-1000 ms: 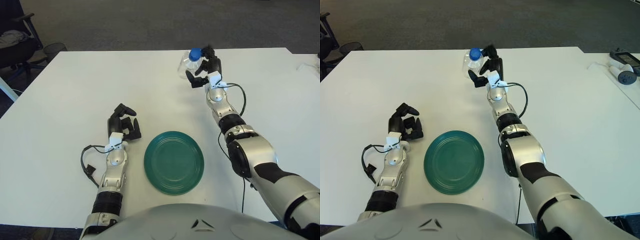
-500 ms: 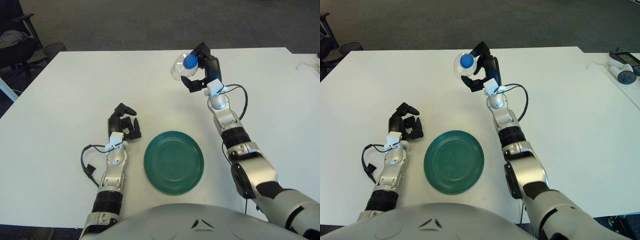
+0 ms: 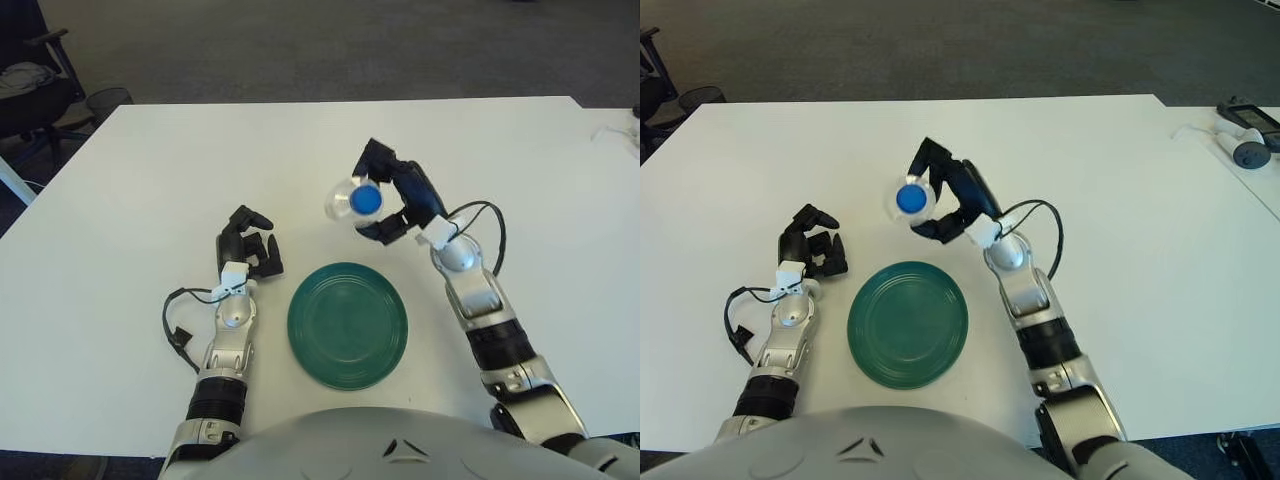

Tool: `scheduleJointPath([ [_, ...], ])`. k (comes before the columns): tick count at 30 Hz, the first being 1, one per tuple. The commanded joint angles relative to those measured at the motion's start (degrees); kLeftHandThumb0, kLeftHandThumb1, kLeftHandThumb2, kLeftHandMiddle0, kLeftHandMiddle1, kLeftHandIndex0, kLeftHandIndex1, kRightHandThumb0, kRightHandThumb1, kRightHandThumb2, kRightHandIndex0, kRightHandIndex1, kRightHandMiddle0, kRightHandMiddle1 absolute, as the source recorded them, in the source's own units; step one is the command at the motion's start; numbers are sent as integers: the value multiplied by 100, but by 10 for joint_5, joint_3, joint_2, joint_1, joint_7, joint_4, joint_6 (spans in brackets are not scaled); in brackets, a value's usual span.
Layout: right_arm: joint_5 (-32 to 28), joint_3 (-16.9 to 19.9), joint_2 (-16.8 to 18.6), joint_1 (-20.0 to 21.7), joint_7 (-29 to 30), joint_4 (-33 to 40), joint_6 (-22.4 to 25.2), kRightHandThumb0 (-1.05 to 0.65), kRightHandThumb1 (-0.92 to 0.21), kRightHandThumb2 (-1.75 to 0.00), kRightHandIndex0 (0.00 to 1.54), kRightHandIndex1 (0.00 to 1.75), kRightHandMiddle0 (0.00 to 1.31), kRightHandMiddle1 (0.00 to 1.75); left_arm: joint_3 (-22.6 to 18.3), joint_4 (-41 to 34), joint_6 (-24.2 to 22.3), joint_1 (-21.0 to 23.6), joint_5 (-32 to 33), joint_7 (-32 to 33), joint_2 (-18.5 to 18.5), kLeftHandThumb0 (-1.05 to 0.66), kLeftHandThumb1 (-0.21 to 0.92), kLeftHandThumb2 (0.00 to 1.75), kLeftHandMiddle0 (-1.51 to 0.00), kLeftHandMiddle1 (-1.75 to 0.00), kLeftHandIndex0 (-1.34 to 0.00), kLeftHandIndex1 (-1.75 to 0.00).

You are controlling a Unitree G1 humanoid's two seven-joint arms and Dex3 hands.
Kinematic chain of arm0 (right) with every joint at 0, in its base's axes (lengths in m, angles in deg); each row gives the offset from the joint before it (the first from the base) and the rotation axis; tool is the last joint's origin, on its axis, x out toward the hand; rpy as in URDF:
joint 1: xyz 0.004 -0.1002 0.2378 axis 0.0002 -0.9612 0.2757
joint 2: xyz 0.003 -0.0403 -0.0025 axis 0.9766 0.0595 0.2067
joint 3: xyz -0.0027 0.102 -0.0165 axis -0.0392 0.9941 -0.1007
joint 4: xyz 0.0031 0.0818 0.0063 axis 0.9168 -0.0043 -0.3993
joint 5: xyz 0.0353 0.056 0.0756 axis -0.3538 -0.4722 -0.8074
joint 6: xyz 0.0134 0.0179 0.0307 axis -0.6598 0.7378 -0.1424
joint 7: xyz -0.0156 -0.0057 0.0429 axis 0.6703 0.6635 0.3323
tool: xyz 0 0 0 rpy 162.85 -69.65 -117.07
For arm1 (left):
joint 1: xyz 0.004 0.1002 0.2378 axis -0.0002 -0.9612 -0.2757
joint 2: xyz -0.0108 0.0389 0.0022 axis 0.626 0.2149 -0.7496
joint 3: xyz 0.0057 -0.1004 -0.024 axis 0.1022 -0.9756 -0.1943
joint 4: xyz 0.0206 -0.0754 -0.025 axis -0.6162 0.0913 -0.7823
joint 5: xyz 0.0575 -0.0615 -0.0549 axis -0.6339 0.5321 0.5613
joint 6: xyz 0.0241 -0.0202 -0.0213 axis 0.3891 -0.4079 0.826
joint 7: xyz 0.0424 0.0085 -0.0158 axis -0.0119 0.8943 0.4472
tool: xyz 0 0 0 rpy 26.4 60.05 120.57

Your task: Put the bottle into the plate.

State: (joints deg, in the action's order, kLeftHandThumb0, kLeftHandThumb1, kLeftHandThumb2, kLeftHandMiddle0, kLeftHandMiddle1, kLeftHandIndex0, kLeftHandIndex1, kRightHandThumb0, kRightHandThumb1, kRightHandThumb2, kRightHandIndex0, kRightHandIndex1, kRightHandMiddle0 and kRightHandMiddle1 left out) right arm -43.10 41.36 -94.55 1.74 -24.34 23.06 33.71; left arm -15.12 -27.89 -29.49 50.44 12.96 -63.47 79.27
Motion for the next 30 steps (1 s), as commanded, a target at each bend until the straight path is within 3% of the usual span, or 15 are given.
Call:
scheduleJointPath([
  [1, -17, 8, -28, 1, -32, 22, -3, 59, -6, -163, 83, 175, 103, 175, 1, 23, -26, -11, -6, 0, 2, -58, 8, 161, -132, -175, -81, -175],
  [7, 4, 6, -49, -16, -36, 43, -27, 58, -6, -162, 82, 175, 100, 175, 1, 26, -24, -9, -4, -5, 5, -58, 8, 161, -132, -175, -81, -175],
  [11, -16, -7, -70, -59, -71, 94, -4, 57, -9, -160, 80, 175, 98, 175, 0, 28, -22, -8, 3, -11, 6, -58, 8, 161, -132, -175, -81, -175],
  [15, -33, -14, -94, -66, -121, 118, 28, 54, -14, -153, 75, 175, 92, 175, -2, 32, -13, -6, 8, -15, 7, -58, 8, 161, -132, -175, -81, -175],
  [19, -22, -15, -113, -66, -145, 119, 24, 52, -17, -150, 73, 175, 87, 175, -3, 34, -9, -5, 7, -15, 7, -57, 8, 160, -132, -175, -80, -175],
  [20, -19, -15, -115, -64, -148, 115, 21, 33, -14, -152, 75, 171, 77, 175, -3, 35, -9, -5, 7, -16, 8, -57, 8, 160, -132, -175, -80, -175],
  [22, -8, -13, -124, -57, -146, 98, 0, 17, -12, -153, 75, 170, 68, 175, -3, 35, -8, -4, 7, -16, 8, -57, 9, 160, -132, -175, -80, -175],
  [25, 4, -12, -128, -52, -137, 85, -19, 5, -11, -154, 74, 171, 61, 175, -4, 36, -8, -4, 10, -18, 8, -57, 9, 160, -132, -175, -80, -175],
  [30, 16, -9, -129, -50, -124, 71, -44, 0, -10, -157, 74, 174, 58, 175, -5, 36, -6, -3, 15, -23, 8, -57, 9, 159, -132, -175, -80, -175],
])
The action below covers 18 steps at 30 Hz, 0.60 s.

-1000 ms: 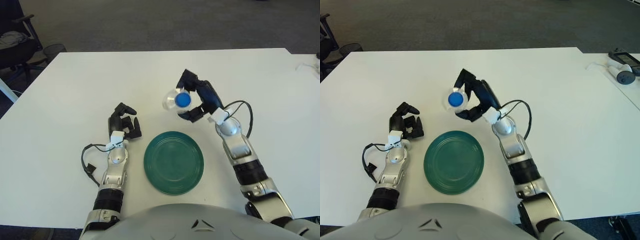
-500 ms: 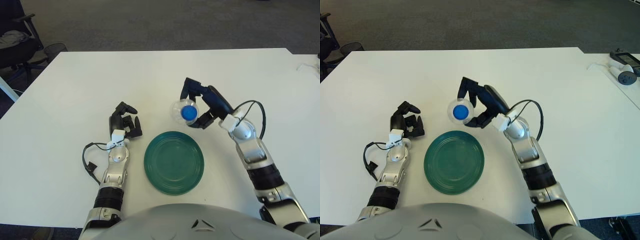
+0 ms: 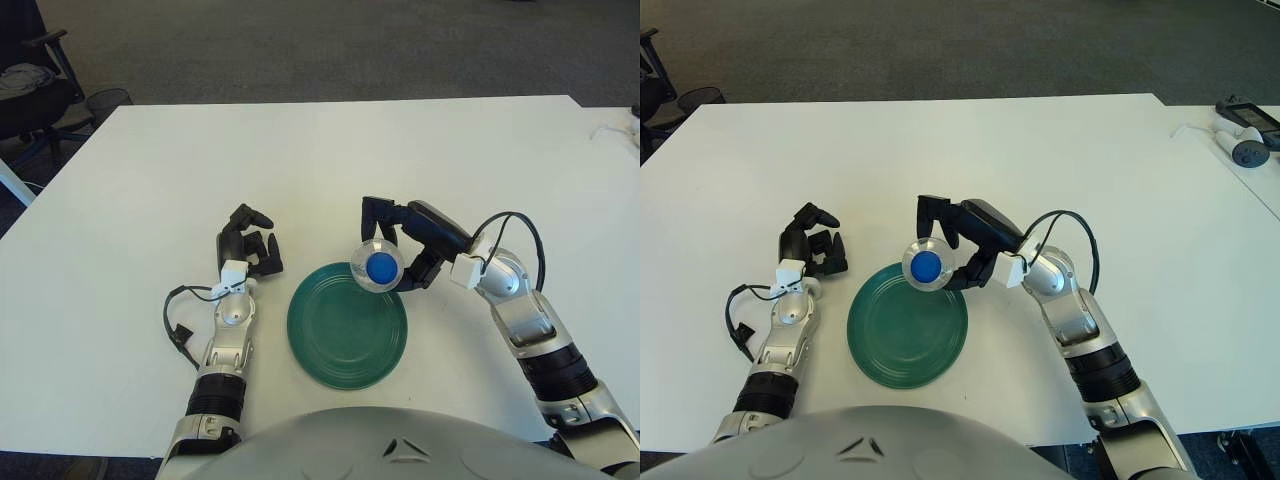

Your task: Put the bottle into the plate.

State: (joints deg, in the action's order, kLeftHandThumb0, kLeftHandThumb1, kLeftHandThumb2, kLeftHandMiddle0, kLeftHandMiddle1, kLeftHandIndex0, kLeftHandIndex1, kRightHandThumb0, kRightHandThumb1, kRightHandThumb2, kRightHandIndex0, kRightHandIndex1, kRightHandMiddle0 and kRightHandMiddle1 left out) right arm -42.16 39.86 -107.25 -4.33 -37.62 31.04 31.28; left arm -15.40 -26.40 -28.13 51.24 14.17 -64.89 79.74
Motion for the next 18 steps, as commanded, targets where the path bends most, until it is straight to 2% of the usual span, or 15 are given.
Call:
scheduleJointPath([
  [1, 6, 6, -2, 11, 9, -11, -22, 0, -9, -158, 74, 174, 59, 175, -3, 21, -19, -11, 4, -9, 4, -57, 9, 159, -132, -175, -80, -175],
  [5, 1, 5, -4, 8, 5, -13, -26, -1, -7, -161, 76, 175, 60, 175, -2, 22, -19, -11, 3, -9, 6, -57, 9, 159, -132, -175, -80, -175],
  [18, 2, -7, -18, 2, -19, -15, -38, -1, -8, -159, 76, 175, 58, 175, -2, 30, -15, -5, -1, -5, 8, -57, 8, 160, -133, -175, -81, -175],
])
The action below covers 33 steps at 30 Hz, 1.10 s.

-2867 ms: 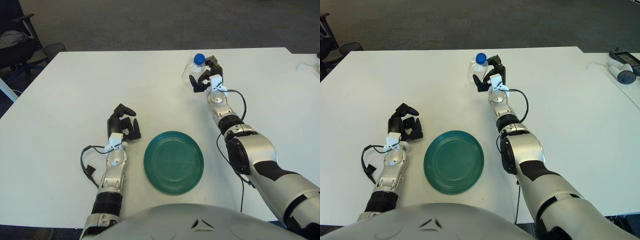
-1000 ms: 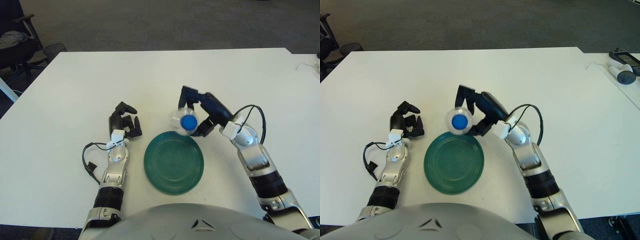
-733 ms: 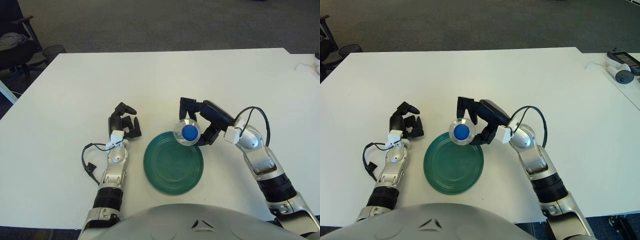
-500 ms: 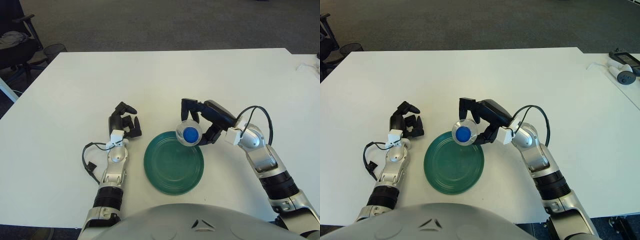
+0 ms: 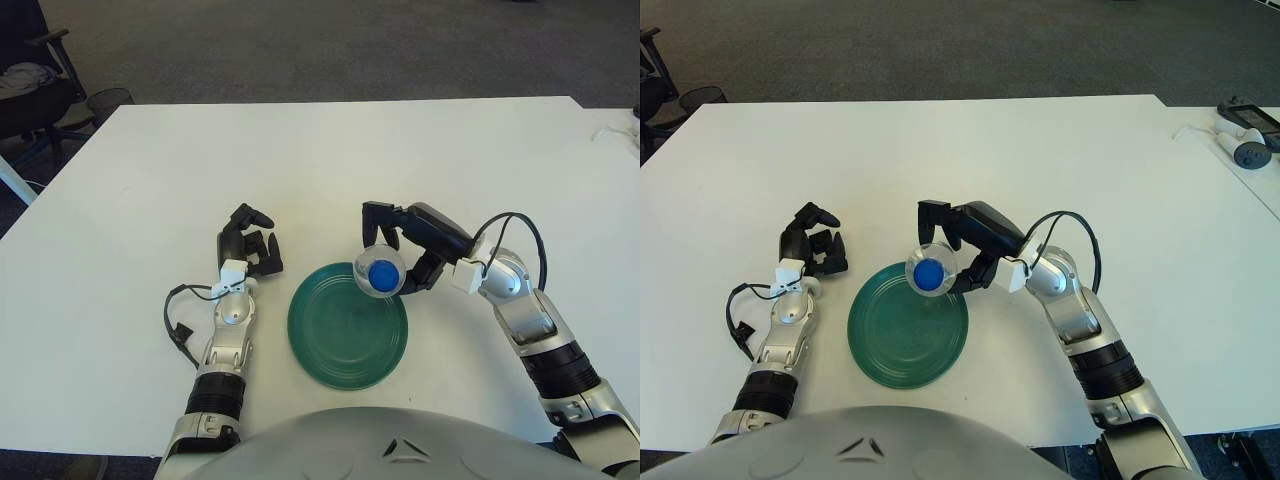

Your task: Put the bottle into the plate.

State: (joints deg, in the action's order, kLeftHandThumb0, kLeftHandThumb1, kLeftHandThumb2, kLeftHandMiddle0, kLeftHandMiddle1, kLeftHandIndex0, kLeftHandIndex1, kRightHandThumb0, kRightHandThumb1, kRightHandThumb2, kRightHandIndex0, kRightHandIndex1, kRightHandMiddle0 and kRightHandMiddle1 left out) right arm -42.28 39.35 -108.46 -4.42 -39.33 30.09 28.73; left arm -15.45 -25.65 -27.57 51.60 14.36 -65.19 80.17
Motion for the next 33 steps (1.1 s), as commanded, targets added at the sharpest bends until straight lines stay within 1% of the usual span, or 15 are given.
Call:
scheduleJointPath([
  [1, 8, -3, -6, 4, -1, -8, -14, -1, -8, -160, 77, 175, 58, 175, -2, 23, -20, -9, -2, -2, 4, -57, 8, 160, -133, -175, -81, -175],
  [6, 20, -5, -5, 8, 3, -20, -25, -1, -6, -161, 78, 175, 59, 175, -1, 25, -19, -6, -2, -2, 3, -57, 8, 160, -133, -175, -81, -175],
  [10, 34, -6, 3, 4, 12, -10, -22, -1, -5, -163, 80, 175, 60, 175, -1, 25, -21, -6, -1, -2, 2, -57, 8, 160, -133, -175, -80, -175],
  [15, 36, -6, 5, 2, 20, -12, -38, -1, -5, -163, 80, 175, 59, 175, 0, 29, -19, -4, -2, 0, 0, -57, 9, 160, -133, -175, -80, -175],
  [25, 23, -16, 3, 14, 22, -44, -119, -1, -1, -168, 84, 175, 61, 175, 2, 34, -21, 2, -4, 4, -1, -57, 9, 160, -133, -175, -80, -175],
  [28, 29, -17, 6, 23, 32, -63, -161, -1, 3, -172, 87, 175, 65, 174, 1, 38, -17, 4, 4, -3, -2, -57, 10, 159, -132, -175, -79, -175],
  [33, 33, -19, 11, 35, 41, -85, -199, -1, 6, -174, 90, 175, 68, 171, 1, 46, -5, 9, 10, -6, -4, -56, 11, 157, -132, -175, -78, -175],
])
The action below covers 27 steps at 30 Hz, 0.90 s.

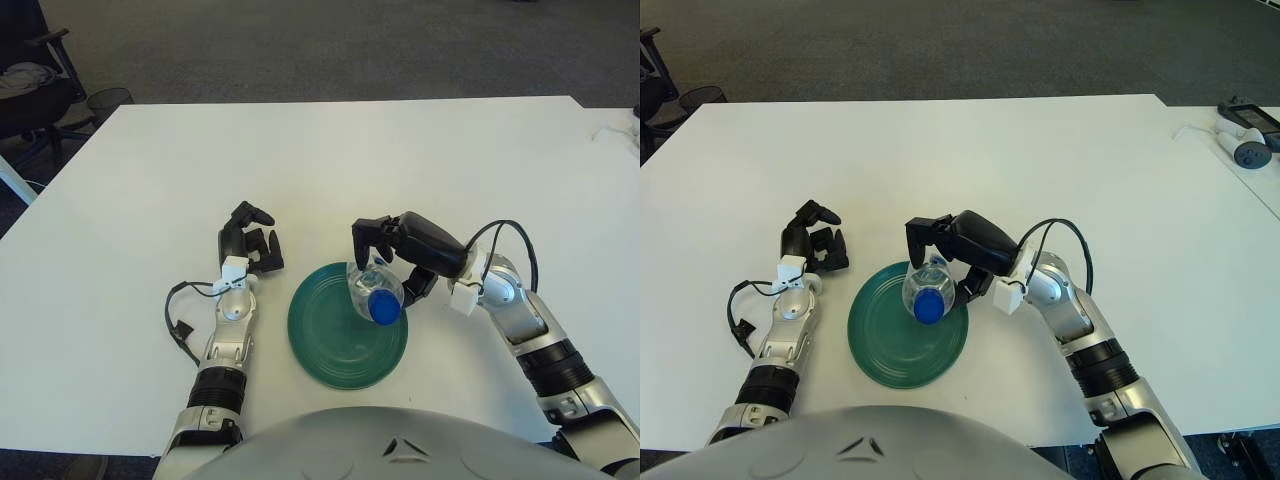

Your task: Put the bottle into the plate.

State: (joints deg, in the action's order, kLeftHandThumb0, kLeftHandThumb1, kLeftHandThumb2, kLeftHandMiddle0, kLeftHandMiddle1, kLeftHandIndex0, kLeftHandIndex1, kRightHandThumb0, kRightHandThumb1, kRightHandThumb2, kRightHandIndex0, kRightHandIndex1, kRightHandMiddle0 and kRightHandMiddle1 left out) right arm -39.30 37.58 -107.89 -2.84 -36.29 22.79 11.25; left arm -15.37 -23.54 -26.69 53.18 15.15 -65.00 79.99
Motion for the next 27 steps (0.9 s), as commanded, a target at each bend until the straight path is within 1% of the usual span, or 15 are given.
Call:
scheduleJointPath([
  [1, 3, -2, 7, 21, 12, -15, -28, -1, 7, -174, 90, 175, 68, 171, 1, 26, -12, -7, 2, -7, -2, -56, 11, 157, -132, -175, -78, -175],
  [8, 0, -6, 12, 30, 16, -34, -56, -1, 8, -175, 91, 175, 71, 168, 2, 38, -2, 0, -1, 1, -4, -56, 11, 157, -132, -175, -78, -175],
  [17, 2, -9, 16, 32, 18, -42, -73, -1, 9, -175, 91, 175, 74, 165, 3, 48, -3, 8, -6, 8, -4, -55, 13, 155, -132, -175, -77, -175],
  [27, 9, -12, 16, 36, 19, -52, -101, -1, 9, -175, 92, 175, 75, 163, 3, 64, 7, 17, 3, -1, -4, -53, 16, 151, -129, -175, -74, -175],
])
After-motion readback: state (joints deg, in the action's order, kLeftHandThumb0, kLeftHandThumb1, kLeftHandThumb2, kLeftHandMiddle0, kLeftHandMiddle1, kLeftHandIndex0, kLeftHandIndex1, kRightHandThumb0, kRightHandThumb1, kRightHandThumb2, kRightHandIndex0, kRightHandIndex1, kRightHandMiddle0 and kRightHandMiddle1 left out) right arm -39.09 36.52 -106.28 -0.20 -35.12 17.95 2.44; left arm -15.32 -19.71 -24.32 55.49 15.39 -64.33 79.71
